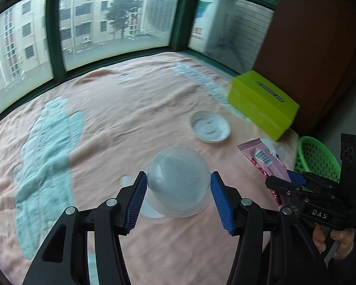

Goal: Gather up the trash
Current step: 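Carry pink package with right tool while left tool carries cup to basket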

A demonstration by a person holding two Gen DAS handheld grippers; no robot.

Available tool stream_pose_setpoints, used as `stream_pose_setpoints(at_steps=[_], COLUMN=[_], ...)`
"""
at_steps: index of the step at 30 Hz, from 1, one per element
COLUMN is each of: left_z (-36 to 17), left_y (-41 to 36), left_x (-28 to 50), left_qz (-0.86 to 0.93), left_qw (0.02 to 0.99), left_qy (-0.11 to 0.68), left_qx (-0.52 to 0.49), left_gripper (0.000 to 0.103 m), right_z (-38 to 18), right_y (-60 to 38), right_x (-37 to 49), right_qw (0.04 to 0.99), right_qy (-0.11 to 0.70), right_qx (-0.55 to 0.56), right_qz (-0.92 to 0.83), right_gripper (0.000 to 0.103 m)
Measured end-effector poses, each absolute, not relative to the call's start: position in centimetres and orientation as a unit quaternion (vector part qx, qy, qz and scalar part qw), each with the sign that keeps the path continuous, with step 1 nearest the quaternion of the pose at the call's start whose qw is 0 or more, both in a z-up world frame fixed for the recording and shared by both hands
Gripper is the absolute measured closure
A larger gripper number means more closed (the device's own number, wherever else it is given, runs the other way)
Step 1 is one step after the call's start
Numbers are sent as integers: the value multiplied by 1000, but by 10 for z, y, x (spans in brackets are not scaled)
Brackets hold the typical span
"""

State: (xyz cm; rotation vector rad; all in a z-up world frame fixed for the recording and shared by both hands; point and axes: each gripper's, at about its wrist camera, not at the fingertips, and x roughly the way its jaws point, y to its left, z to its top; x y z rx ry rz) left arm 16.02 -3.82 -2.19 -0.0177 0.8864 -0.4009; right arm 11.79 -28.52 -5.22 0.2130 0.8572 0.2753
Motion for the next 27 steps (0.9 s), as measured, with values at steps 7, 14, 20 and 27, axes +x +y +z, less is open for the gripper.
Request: stream_pose_setpoints(at_steps=[7,14,20,27], left_z=[-11,-4,1,8], left_y=[-95,-154,-199,-241], left_x=[152,145,141,139], left_qz=[-243,-288,-317,-341], left_qw=[875,864,855,846], left_qy=[418,411,407,405], left_qx=[5,28,48,61], left_gripper=[50,50,50,50], right_z=[-36,-26,-21,-25], right_y=[-341,-396,-439,-485], right_x=[87,62,47,34], right_qw=[908,916,920,916], right_qy=[395,382,372,375], right_qx=[116,120,124,127], right_qz=[76,23,-22,-67], right_gripper=[54,54,54,52])
